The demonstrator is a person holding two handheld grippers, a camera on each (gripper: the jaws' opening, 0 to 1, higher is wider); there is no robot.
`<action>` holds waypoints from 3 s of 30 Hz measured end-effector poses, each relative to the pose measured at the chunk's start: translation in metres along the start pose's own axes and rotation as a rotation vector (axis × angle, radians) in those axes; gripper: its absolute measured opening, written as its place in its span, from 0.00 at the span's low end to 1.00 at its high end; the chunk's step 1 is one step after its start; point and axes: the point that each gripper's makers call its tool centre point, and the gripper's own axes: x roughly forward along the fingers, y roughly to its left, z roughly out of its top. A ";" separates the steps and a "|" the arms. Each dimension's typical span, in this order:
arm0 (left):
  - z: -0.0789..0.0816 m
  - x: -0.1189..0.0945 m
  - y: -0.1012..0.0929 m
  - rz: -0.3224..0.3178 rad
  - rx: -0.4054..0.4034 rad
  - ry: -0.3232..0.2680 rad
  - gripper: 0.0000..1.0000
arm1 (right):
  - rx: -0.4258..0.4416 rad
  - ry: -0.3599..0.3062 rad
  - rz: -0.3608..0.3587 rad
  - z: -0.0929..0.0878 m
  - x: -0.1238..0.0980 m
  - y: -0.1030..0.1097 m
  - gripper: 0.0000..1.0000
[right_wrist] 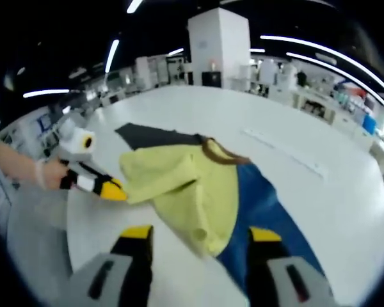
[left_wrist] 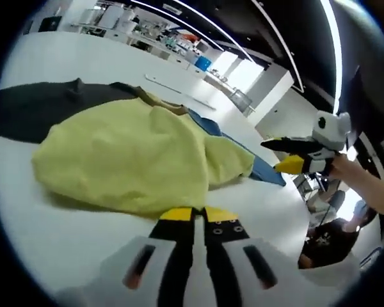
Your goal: Fold the garment on the visible template until the final outline fits inside the template.
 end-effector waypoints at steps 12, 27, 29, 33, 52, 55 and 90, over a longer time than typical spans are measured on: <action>0.052 -0.031 0.013 0.002 -0.055 -0.115 0.00 | -0.015 -0.007 0.013 0.004 0.002 0.011 0.54; 0.114 -0.086 0.046 0.090 -0.042 -0.252 0.00 | -0.096 -0.033 0.084 0.027 0.022 0.052 0.46; 0.115 -0.094 0.053 0.102 -0.051 -0.261 0.00 | -0.114 -0.034 0.102 0.029 0.026 0.062 0.44; 0.114 -0.107 0.062 0.123 -0.057 -0.267 0.00 | -0.137 -0.021 0.127 0.032 0.037 0.074 0.41; 0.107 -0.134 0.076 0.160 -0.015 -0.249 0.00 | -0.398 0.083 0.100 0.019 0.090 0.093 0.23; 0.105 -0.135 0.076 0.161 -0.016 -0.248 0.00 | -0.500 0.115 0.073 0.015 0.096 0.090 0.19; 0.089 -0.136 0.072 0.165 -0.012 -0.228 0.00 | -0.462 0.123 0.063 0.037 0.091 0.079 0.00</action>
